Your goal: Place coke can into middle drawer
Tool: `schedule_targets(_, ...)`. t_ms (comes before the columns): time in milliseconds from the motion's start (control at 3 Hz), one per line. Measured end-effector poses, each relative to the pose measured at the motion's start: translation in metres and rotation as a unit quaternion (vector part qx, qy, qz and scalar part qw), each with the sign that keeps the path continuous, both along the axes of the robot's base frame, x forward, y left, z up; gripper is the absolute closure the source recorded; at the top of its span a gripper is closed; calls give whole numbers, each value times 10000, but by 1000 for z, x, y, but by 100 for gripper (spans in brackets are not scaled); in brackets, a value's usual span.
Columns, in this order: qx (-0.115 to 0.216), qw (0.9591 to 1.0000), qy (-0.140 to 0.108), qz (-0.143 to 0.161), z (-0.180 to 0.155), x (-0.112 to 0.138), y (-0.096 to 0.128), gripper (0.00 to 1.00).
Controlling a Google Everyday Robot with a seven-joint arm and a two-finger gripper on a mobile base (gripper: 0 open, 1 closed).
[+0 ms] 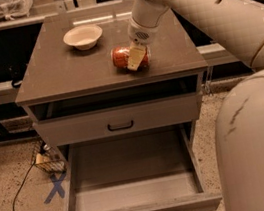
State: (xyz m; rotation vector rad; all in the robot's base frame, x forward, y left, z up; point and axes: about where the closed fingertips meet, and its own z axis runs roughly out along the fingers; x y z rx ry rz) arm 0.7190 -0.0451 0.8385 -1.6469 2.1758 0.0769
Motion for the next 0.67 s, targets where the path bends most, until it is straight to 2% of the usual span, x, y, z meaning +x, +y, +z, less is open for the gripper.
schedule_targets(333, -38, 10000, -73, 24, 21, -33, -22, 96)
schedule_targets(667, -138, 9994, 159, 262, 33, -94, -48, 100)
